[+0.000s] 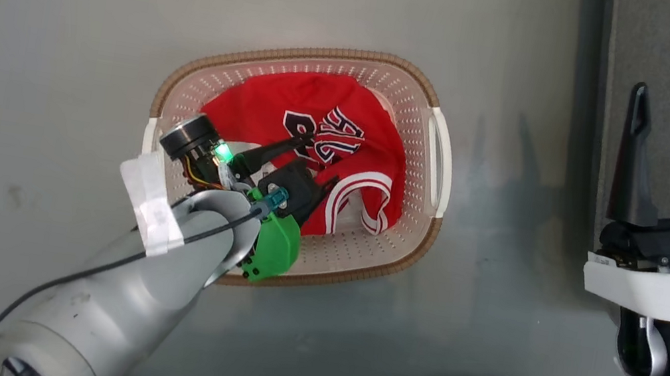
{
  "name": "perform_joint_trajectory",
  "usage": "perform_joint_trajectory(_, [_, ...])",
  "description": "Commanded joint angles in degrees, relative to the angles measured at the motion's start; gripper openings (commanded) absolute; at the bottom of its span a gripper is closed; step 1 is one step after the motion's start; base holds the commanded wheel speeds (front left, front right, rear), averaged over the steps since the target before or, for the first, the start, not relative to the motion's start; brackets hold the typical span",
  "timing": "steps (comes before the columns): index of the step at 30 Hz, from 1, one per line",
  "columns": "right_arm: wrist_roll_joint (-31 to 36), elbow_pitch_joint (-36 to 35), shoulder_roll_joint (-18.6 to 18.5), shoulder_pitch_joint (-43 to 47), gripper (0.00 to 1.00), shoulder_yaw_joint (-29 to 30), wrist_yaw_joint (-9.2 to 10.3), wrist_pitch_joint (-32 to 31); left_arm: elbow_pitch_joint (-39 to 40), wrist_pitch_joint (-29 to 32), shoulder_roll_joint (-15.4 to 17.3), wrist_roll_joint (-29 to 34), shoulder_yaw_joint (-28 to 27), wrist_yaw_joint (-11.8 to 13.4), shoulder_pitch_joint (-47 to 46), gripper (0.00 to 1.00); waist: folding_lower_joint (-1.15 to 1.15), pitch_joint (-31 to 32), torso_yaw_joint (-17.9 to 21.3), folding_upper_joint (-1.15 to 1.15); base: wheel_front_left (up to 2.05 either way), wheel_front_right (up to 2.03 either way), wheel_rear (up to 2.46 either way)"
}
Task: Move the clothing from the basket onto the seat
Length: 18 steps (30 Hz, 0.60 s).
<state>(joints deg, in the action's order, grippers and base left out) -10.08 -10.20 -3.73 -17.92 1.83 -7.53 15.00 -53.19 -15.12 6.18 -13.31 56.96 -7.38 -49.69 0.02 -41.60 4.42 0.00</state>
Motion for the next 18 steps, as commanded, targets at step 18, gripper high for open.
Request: perform_joint_trajectory(18, [-0.72,-3.00,0.80,-5.14,1.00,0.28,0.09,0.27,-15.13,1.10,-2.40,-5.88,14.66,-0.16,-17.38,1.00,-0.02,-16.99,3.67,0.00,0.00,0.00,0.00])
